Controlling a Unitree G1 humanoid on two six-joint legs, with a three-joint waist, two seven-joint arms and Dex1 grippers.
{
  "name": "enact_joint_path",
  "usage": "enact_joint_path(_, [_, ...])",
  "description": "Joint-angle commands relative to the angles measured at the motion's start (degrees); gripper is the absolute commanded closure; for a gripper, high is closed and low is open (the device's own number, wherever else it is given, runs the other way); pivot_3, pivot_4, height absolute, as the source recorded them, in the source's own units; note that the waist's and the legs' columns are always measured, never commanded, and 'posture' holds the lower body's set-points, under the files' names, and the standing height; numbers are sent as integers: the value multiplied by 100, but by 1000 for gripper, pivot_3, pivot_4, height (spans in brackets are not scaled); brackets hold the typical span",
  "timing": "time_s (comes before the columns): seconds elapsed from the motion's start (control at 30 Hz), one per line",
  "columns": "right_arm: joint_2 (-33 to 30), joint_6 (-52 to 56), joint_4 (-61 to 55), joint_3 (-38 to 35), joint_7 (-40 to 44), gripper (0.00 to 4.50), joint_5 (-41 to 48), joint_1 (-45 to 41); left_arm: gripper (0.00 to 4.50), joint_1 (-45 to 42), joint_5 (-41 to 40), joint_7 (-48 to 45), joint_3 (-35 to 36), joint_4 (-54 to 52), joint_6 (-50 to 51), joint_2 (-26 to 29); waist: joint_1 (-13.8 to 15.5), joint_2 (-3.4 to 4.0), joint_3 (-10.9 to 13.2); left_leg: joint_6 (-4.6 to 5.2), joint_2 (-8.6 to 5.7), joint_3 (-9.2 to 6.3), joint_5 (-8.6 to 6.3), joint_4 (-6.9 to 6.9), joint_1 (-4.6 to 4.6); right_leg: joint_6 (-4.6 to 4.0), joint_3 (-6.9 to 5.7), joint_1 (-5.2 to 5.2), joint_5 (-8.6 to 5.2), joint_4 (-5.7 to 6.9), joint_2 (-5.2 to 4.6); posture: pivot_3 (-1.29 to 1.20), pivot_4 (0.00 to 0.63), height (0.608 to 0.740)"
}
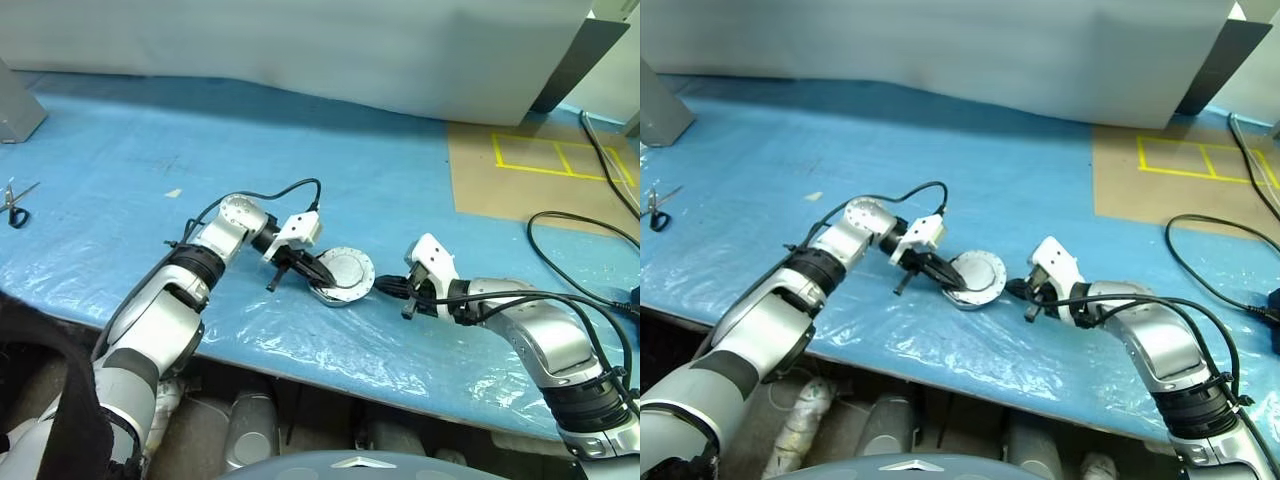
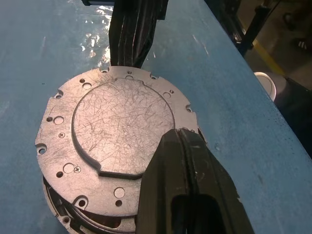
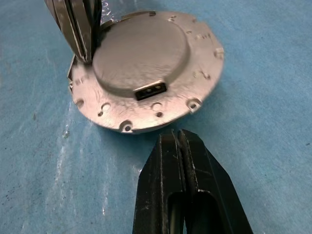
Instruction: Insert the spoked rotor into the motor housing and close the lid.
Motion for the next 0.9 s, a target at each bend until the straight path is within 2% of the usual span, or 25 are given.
enact_joint_path(0.03, [-253, -119, -296, -175, 246, 4500, 114, -5, 4474, -287, -659, -26, 424, -391, 621, 73, 2, 1, 0, 0, 0, 0, 0, 1, -2, 0, -1, -1, 0, 0, 1, 0, 150, 740])
enact_joint_path(0.23, [-1007, -698, -363, 27, 459, 4500, -502, 298, 4474, -260, -1498, -26, 1243, -1555, 2017, 536, -8, 1, 1, -1, -7, 2, 0, -4, -1, 2, 0, -3, 1, -3, 2, 0, 150, 740])
enact_joint_path(0.33, [-901, -891, -297, -116, 299, 3923, -538, 211, 4500, -25, -1412, 86, 1665, -2022, 2383, 763, -54, 2, 1, -2, -2, 5, 0, -9, 4, 3, 4, -2, 1, -8, 14, 0, 150, 740])
enact_joint_path(0.47, [-336, -744, -361, -383, 180, 2583, -17, -263, 4500, 443, -1294, 333, 2080, -2556, 2758, 1223, -189, 6, 2, -1, 2, 5, 0, -11, 9, -1, 6, -4, -1, -3, 19, 0, 150, 740])
enact_joint_path(0.57, [-8, -762, -261, -227, 192, 1547, 49, -593, 4500, 948, -1187, 461, 2202, -2989, 2834, 1504, -198, 9, 2, -1, 2, 7, 0, -10, 11, -2, 11, -7, -2, -2, 20, 0, 150, 740])
enact_joint_path(0.7, [143, -801, 48, 140, 394, 183, -62, -916, 4500, 1420, -1134, 769, 2351, -3477, 3011, 1574, -135, 11, 2, -1, 3, 7, 0, -9, 0, -3, 3, -6, -2, -4, 17, 0, 150, 740])
enact_joint_path(0.73, [182, -811, 180, 254, 435, 53, -107, -1004, 4500, 1514, -1156, 868, 2394, -3590, 3088, 1565, -128, 11, 3, -1, 2, 7, 0, -6, -4, -3, 0, -6, -2, -4, 14, 0, 150, 740])
enact_joint_path(0.9, [387, -1278, 1029, 705, 535, 53, -551, -1368, 4500, 1889, -1228, 1248, 2505, -4147, 3374, 1486, -175, 11, 3, -1, 3, 7, 0, 5, -5, -3, 0, -7, -2, 2, 12, 0, 150, 740])
